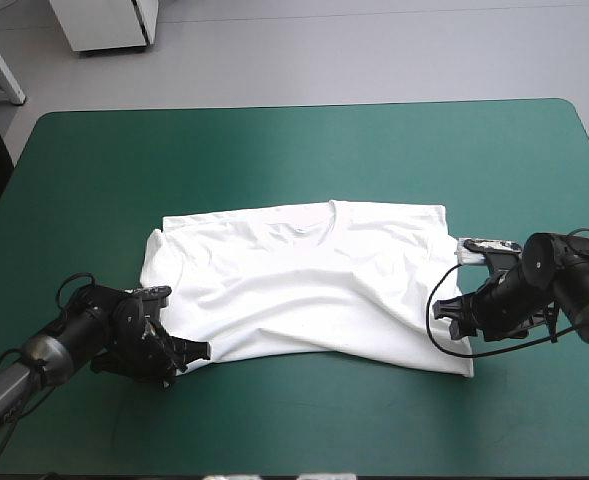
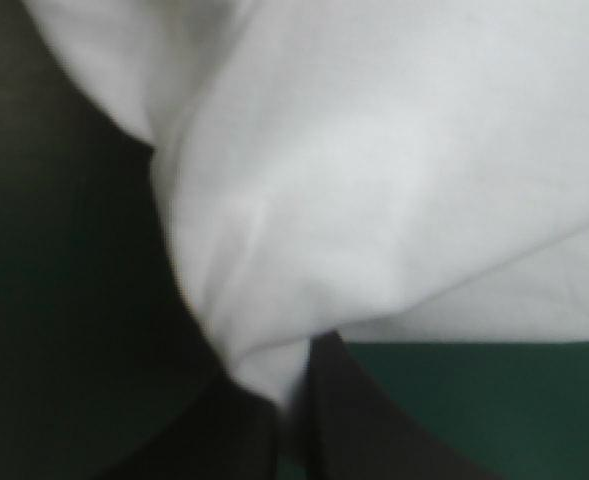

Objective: Fold the cloth

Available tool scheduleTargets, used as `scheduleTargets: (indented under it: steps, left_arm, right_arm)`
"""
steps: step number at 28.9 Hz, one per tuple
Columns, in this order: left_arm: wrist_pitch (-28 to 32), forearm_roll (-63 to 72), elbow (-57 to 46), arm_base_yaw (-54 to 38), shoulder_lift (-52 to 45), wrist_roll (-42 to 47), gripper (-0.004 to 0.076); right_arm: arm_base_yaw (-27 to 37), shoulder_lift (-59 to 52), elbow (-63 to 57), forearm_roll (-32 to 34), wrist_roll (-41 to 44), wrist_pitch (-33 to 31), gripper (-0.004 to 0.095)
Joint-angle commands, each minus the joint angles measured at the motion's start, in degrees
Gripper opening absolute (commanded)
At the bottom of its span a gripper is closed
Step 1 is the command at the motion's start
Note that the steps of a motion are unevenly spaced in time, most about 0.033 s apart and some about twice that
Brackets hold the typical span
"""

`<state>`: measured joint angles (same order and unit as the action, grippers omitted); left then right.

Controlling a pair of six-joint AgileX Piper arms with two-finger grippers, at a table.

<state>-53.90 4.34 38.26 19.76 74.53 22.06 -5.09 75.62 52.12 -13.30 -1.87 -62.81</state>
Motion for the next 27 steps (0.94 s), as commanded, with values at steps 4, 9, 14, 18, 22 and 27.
scheduleTargets:
  steps: [4, 9, 14, 18, 22, 27]
  left_arm:
    - [2.86, -6.27, 0.00, -0.10, 0.65, 0.66, -0.0009]
    - [3.12, -6.27, 0.00, -0.10, 0.65, 0.66, -0.0009]
    - [3.69, -6.27, 0.00, -0.10, 0.65, 0.66, -0.0009]
    - [3.69, -6.27, 0.00, -0.10, 0.65, 0.66, -0.0009]
    - [3.69, -6.27, 0.00, -0.10, 0.65, 0.66, -0.0009]
    - [-2.46, -8.32, 4.29, -0.10, -0.32, -2.47, -0.0009]
  right_arm:
    - [0.08, -1.29, -6.29, -1.22, 1.35, 5.06, 0.0463]
    - [0.08, -1.19, -9.77, -2.69, 1.87, 7.81, 0.0454]
    - [-2.32, -1.19, -13.75, -5.10, 2.61, 10.21, 0.0441]
    - [-7.94, -1.19, -14.71, -5.10, 4.97, 11.93, 0.0176]
    - [-11.07, -1.19, -14.21, -4.27, 7.74, 12.25, -0.0009]
    - [-11.13, -1.77, -8.11, -0.30, 9.80, 6.67, -0.0017]
